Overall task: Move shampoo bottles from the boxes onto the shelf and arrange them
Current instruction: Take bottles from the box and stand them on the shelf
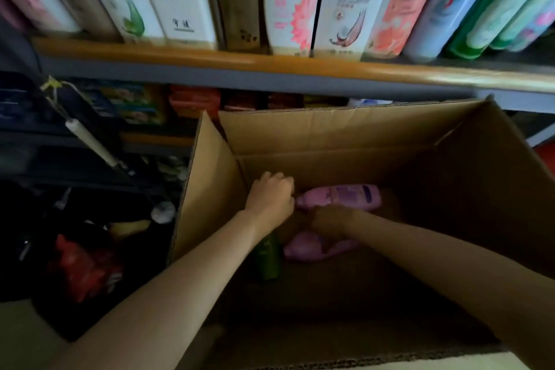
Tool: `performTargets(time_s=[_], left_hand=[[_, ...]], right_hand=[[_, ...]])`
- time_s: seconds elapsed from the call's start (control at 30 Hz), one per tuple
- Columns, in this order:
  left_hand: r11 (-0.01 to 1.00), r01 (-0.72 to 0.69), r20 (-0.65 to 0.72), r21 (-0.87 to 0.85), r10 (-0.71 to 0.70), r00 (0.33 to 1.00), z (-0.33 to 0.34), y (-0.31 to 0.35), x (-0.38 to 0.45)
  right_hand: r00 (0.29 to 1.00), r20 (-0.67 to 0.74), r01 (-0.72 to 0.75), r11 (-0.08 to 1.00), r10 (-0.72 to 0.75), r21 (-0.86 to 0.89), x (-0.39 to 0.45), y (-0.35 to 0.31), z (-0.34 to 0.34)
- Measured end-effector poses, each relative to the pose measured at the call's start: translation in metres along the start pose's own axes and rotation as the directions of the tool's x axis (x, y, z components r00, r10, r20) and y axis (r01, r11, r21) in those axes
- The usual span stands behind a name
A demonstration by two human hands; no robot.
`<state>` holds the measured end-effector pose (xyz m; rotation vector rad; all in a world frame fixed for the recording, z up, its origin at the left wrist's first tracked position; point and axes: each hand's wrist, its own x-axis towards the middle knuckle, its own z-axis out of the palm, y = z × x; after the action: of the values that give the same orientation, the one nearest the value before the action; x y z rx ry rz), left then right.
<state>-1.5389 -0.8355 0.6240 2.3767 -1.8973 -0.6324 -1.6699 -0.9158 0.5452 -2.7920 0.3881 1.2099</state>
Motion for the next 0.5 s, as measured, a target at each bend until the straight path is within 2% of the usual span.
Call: performTargets(time_s=[0.13, 0.23, 0.3, 0.37, 0.43, 0.5], left_hand=[[1.0, 0.005, 0.044, -0.024, -0.004, 0.999, 0.013, -0.011, -0.005], [0.999, -0.015, 0.068, -0.044, 0.018, 0.998, 0.016, -0.021, -0.01], [0.997, 0.006, 0.075, -0.08, 0.0, 0.997, 0.011, -0.023, -0.01], [0.99, 0.063, 0.128, -0.127, -0.046, 0.991, 0.002, -0.02, -0.006], [0.965, 0.149, 0.244, -0.216, -0.095, 0.965, -0.012, -0.01, 0.0], [0.903, 0.203, 0.36, -0.378, -0.059, 0.931, -0.03, 0.003, 0.006]], right_hand=[[0.998, -0.049, -0.039, 0.993, 0.034, -0.112, 0.031, -0.034, 0.036], [0.991, -0.1, -0.099, 0.989, 0.088, -0.111, 0.029, -0.043, 0.037], [0.984, -0.143, -0.107, 0.994, 0.109, 0.021, 0.017, -0.036, 0.029], [0.963, -0.197, -0.127, 0.953, 0.186, 0.277, -0.002, -0.02, 0.014], [0.925, -0.235, -0.109, 0.803, 0.297, 0.585, -0.029, 0.0, -0.013], [0.874, -0.307, 0.001, 0.628, 0.378, 0.778, -0.062, 0.02, -0.045]])
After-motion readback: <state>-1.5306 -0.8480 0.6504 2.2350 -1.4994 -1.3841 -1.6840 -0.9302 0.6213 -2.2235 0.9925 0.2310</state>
